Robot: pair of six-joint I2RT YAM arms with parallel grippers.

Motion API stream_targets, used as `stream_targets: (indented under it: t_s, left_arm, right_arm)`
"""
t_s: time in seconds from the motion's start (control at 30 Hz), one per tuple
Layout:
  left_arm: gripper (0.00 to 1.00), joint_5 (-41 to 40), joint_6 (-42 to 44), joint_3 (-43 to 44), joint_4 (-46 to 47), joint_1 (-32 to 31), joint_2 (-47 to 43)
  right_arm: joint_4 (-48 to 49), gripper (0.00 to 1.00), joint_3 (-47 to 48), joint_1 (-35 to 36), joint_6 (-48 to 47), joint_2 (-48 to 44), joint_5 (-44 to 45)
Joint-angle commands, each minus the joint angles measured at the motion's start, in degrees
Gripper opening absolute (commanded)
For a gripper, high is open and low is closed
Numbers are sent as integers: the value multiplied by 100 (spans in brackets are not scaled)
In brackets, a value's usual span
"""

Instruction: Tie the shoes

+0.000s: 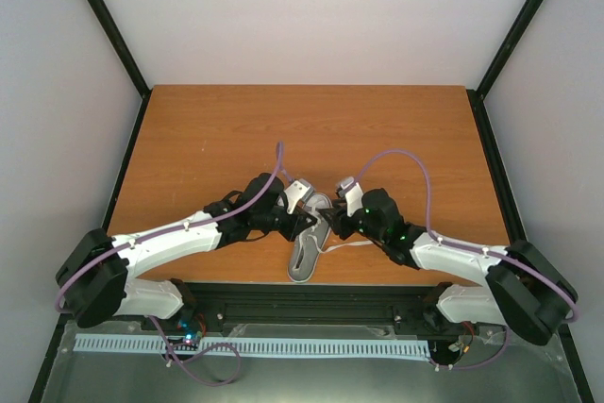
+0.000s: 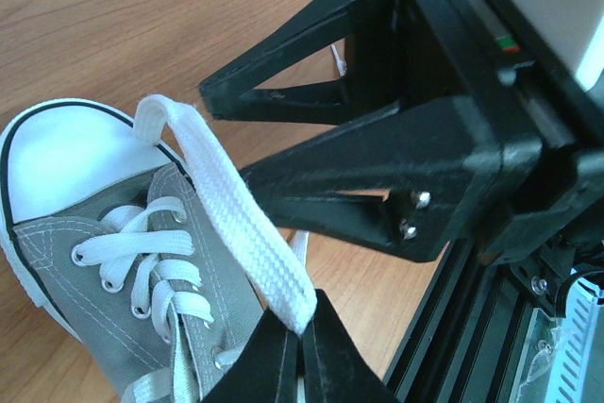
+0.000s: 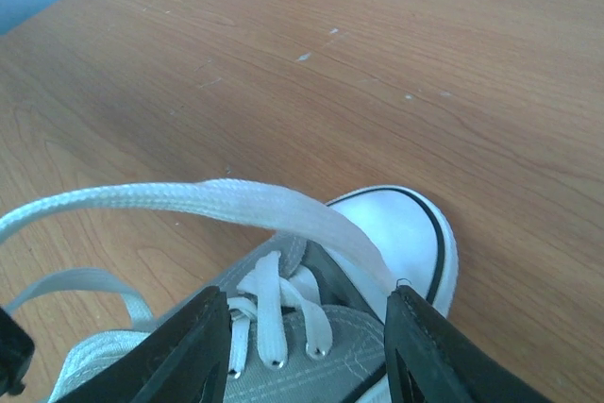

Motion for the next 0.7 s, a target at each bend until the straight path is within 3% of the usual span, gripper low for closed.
stream_targets:
  t_s: [0.0,0.33,0.4,0.53,0.6,0.67]
  left_arm:
    - [1,174,103,227,4,6,12]
    - [1,261,63,152,-18,7,-48]
    - [1,261,52,116,-16,7,-70]
    - [1,185,32,79,-10,6,-117]
    - [7,42,26,68,18,14,-137]
    - [26,-42,12,66,78,15,-106]
  right_arm:
    - [767,45,9,173,-560,369,258]
    - [1424,42,222,186,-905,1087,504]
    - [1489,33,259,186,-917,1191,540]
    - [1359,4,297,186,-861,1064,644]
    - [1181,3,285,186,-808,844,659]
    - [1012,3,257,186,-752,582,689]
